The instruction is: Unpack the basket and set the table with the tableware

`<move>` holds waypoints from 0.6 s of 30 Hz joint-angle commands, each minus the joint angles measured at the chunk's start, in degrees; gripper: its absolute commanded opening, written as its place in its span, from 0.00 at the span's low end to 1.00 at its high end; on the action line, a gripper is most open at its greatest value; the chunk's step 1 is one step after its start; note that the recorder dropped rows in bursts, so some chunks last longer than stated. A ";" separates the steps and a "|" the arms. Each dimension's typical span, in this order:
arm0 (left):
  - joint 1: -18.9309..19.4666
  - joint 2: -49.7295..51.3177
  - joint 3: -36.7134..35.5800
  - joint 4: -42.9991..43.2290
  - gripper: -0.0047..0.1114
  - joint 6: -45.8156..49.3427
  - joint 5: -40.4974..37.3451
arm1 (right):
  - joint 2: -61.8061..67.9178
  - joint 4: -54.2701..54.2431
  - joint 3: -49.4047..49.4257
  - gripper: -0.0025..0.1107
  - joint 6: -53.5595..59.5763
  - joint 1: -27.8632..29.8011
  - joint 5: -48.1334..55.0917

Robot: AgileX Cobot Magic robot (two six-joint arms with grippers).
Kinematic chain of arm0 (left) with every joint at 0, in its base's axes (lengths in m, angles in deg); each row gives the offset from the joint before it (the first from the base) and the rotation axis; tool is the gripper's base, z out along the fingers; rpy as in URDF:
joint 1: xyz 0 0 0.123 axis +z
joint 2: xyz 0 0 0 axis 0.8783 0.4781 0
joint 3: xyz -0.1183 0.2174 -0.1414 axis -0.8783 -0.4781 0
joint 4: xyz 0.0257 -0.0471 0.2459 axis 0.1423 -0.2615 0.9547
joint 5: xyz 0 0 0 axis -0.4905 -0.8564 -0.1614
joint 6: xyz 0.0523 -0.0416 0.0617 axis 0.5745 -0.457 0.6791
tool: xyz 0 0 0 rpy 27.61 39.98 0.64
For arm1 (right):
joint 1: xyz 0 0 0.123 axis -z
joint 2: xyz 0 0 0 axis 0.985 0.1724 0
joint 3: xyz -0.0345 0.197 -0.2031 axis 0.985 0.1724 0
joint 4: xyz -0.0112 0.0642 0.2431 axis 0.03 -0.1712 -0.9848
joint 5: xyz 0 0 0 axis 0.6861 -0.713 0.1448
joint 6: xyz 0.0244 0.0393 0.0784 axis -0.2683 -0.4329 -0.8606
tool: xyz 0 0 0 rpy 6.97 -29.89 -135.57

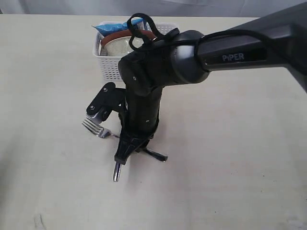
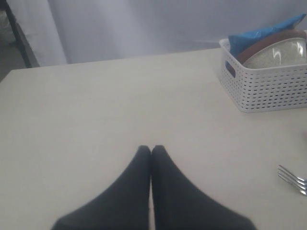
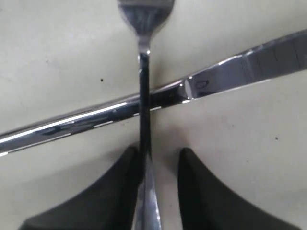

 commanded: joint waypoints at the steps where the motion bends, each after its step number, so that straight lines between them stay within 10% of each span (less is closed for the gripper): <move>1: -0.19 -0.22 -0.11 -0.02 0.04 0.07 0.52 | 1.06 -0.04 0.36 0.04 -0.29 0.17 0.95; 18: -0.19 -0.22 -0.11 -0.02 0.04 0.07 0.52 | -6.04 -0.43 0.36 0.02 -1.47 0.17 1.69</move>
